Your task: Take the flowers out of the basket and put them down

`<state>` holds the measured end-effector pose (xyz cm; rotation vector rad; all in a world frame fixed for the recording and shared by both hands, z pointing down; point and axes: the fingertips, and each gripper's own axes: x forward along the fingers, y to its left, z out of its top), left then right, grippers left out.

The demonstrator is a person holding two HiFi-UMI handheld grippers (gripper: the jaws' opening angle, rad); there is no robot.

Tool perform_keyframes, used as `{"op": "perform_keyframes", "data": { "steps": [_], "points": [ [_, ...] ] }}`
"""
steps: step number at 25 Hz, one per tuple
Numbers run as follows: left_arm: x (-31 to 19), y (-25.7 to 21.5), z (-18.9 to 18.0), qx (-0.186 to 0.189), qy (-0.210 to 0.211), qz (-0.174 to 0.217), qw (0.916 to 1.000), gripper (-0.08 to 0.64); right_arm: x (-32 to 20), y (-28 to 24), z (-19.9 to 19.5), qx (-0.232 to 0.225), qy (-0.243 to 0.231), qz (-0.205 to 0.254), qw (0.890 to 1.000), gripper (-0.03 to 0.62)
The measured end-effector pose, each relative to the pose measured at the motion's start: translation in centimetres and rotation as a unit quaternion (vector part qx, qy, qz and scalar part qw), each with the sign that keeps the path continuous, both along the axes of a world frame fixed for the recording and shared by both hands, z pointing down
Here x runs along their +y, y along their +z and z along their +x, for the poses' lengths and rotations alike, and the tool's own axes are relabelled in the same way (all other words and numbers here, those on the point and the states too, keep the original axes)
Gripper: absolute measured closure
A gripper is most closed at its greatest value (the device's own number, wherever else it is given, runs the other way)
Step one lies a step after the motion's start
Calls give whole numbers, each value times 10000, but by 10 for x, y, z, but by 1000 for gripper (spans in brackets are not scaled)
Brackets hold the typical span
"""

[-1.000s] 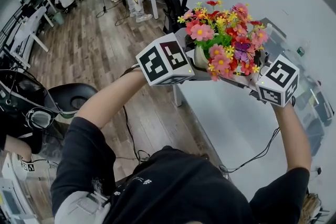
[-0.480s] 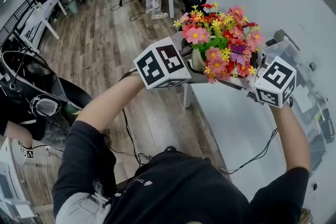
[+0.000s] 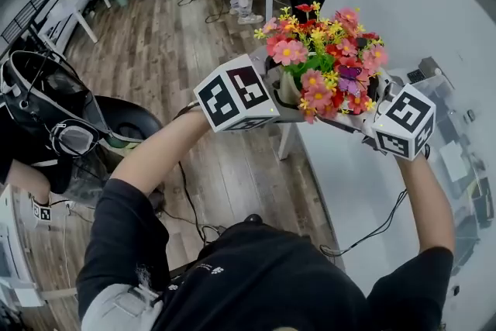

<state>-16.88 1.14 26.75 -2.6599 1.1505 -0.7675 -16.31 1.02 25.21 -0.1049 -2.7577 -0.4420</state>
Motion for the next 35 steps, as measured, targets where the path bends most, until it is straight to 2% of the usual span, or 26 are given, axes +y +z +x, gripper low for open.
{"op": "perform_keyframes", "data": {
  "steps": [5, 9, 12, 17, 22, 27, 35],
  "points": [
    [25, 7, -20, 18, -80, 20, 10000, 97, 25, 7, -21, -3, -87, 4, 10000, 149],
    [12, 1, -53, 57, -110, -27, 9999, 97, 12, 1, -54, -17, -139, -60, 9999, 149],
    [6, -1, -65, 48, -132, -70, 9999, 97, 5, -1, -65, -54, -176, -127, 9998, 149],
    [3, 6, -69, 66, -165, -84, 9998, 97, 1, 6, -69, -127, -233, -187, 9995, 149],
    [21, 7, -74, 73, -161, -85, 9998, 97, 20, 7, -74, -191, -244, -212, 9993, 149],
    [10, 3, -71, 57, -310, -65, 9995, 97, 9, 3, -71, -229, -395, -204, 9987, 149],
    [23, -8, -62, 239, -472, -113, 9985, 97, 20, -8, -61, -226, -607, -324, 9974, 149]
  ]
}}
